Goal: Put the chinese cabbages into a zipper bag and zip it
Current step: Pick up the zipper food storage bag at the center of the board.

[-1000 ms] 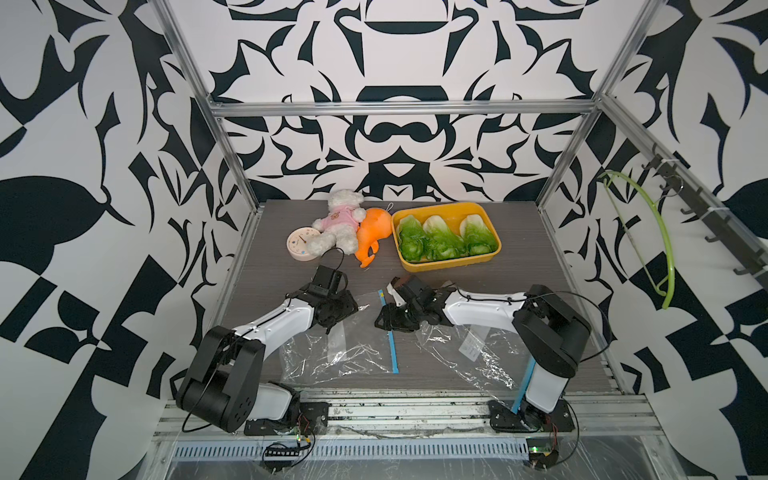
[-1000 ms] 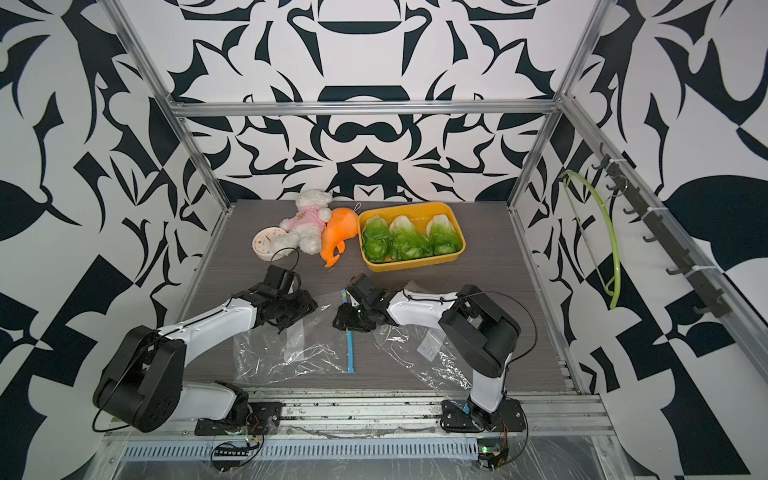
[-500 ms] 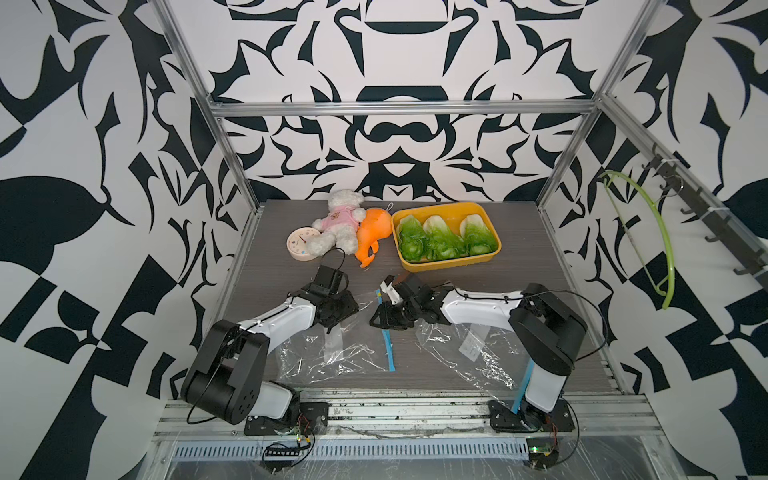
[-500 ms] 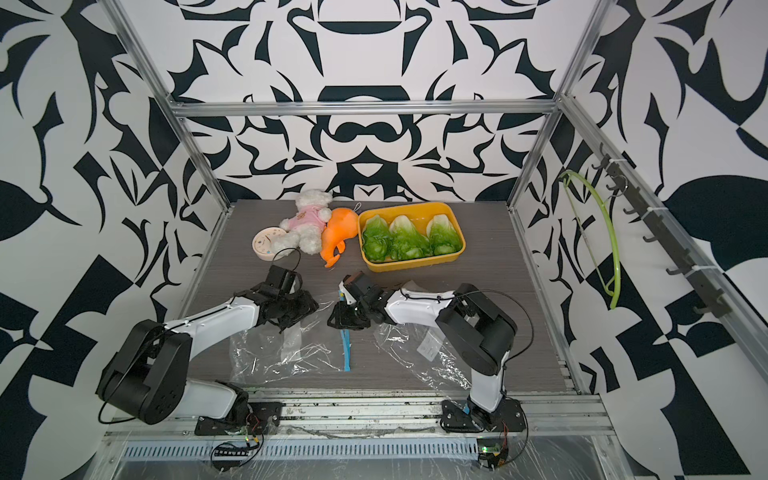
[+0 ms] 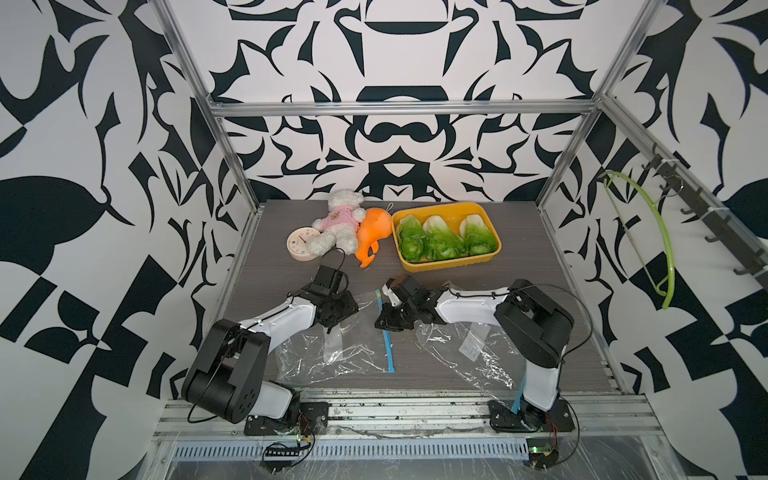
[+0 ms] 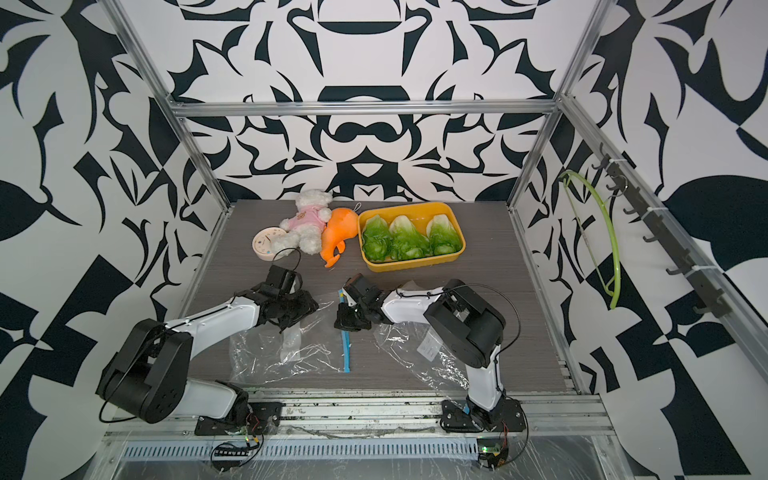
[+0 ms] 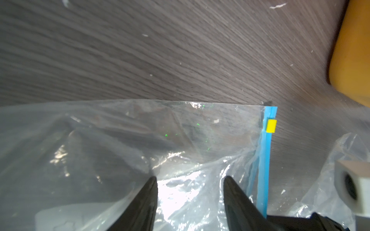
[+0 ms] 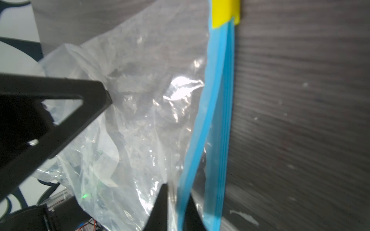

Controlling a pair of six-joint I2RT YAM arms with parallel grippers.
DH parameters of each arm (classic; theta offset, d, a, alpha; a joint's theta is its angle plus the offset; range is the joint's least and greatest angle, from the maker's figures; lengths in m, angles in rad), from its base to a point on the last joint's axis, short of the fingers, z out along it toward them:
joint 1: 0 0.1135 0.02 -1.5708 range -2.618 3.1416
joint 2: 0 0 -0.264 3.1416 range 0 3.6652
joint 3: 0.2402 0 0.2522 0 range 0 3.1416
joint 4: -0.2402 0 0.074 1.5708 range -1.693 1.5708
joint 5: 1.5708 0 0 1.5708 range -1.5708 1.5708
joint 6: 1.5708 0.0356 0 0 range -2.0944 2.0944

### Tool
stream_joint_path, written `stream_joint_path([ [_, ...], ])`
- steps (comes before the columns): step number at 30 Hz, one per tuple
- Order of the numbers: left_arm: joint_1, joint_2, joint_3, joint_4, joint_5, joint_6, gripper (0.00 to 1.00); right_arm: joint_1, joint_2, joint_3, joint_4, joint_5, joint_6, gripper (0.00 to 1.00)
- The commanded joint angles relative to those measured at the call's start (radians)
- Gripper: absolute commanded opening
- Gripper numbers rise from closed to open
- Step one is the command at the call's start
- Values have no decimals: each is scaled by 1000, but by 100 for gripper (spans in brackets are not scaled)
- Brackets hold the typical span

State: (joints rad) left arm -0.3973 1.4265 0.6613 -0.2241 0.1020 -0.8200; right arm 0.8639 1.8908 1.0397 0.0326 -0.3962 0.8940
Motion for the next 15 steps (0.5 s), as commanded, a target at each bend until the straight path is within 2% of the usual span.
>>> stream_joint_path([
  [1, 6, -5, 1, -29, -11, 17, 55, -18, -37, -25, 109, -2, 59, 4],
  [3, 6, -14, 17, -55, -23, 26, 55, -19, -49, -25, 113, 0, 65, 0],
  [8, 6, -69, 67, -141, -64, 51, 55, -22, -104, -46, 157, 5, 112, 0],
  [12, 5, -145, 136, -271, -132, 82, 57, -24, -168, -56, 160, 46, 160, 0],
  [15, -8, -256, 192, -363, -174, 97, 59, -23, -208, -49, 164, 74, 190, 0],
])
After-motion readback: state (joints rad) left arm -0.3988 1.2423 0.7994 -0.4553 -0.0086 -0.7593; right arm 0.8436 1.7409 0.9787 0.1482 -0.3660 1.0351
